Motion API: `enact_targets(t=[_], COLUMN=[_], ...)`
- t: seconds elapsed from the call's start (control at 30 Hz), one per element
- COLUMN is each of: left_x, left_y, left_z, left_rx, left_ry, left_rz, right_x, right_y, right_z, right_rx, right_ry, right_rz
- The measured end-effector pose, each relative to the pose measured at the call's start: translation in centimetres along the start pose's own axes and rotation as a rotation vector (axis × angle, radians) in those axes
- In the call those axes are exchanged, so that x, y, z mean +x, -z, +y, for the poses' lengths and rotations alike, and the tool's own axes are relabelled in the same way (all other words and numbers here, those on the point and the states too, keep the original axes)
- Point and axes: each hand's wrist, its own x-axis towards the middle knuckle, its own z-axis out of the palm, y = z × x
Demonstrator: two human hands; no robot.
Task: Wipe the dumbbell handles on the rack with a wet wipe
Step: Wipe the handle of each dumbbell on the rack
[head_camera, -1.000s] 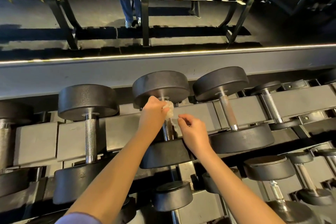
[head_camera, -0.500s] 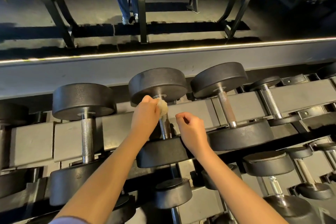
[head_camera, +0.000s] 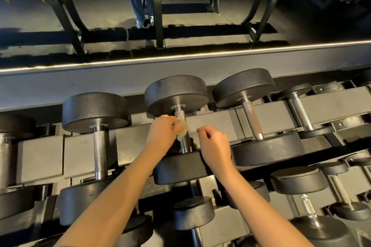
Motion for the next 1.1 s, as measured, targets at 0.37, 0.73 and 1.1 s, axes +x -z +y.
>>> enact_targets(t=[0.37, 0.73, 1.1], left_x=[0.8, 0.4, -1.4], left_y=[0.4, -0.8, 0.0], left_z=[0.4, 0.0, 0.6], left_rx=[-0.051, -0.165, -0.020], left_ry=[0.020, 0.051, 0.163], left_rz=[0.066, 0.192, -0.142], right_x=[0.2, -0.5, -0.5], right_y=[0.0, 0.0, 0.1], right_z=[0.5, -0.1, 0.0], right_rx=[0.061, -0.116, -0.009], right_ry=[-0.043, 0.063, -0.048], right_rz=[0.008, -0.002, -0.008])
